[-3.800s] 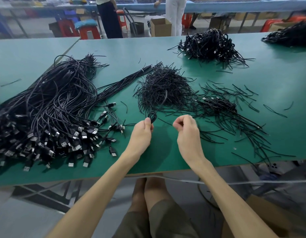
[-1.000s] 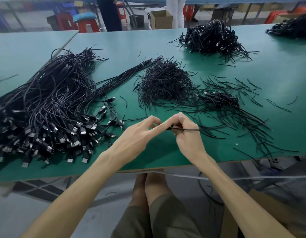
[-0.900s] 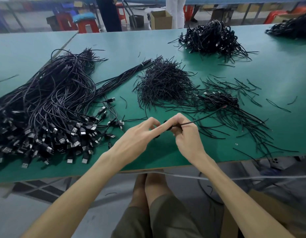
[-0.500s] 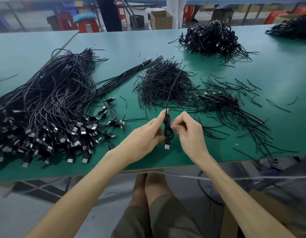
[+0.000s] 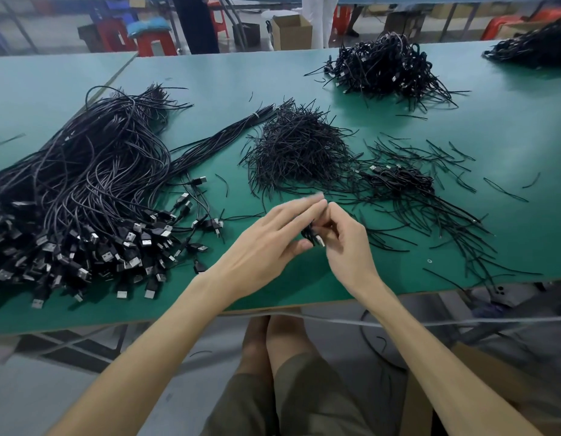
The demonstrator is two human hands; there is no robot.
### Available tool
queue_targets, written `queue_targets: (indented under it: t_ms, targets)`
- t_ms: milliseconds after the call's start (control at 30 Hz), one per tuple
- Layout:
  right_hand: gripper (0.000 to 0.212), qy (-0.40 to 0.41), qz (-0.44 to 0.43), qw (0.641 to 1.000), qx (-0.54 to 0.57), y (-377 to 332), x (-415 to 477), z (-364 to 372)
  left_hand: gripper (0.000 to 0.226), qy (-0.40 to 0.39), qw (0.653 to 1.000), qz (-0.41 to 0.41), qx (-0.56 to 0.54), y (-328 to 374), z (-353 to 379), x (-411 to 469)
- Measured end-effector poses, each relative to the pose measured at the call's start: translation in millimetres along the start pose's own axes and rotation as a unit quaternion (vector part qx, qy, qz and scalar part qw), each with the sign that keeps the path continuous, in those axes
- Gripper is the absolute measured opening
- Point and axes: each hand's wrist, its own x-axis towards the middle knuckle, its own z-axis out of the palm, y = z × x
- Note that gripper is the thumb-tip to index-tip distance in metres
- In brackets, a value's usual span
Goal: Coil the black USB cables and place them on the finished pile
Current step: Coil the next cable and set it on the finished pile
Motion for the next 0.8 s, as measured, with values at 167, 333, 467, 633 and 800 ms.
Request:
queue_targets:
  t_ms: [167,333,467,633,800]
  targets:
    - [0.031,0.009,-0.029,0.999,-0.035,0,-2,0,0.052,0.023,0.995,0.000,0.100,4,-6,6]
    - [0.029,0.004,-0.062,0.996,-0.058,3,-6,3,0.043,0.082,0.981,0.038,0.169,4,-6,9]
    - [0.019,0.026,-0.073,0.995,-0.064,1,-6,3,0.042,0.130,0.972,0.023,0.194,4,-1,11]
    - [0.025,0.064,-0.035,0.996,-0.053,-2,-3,-2,0.044,0.140,0.976,-0.037,0.164,12,2,24]
    - [0.019,0.085,-0.013,0.996,-0.008,-2,-2,-2,0.036,0.090,0.980,-0.170,0.055,23,6,40]
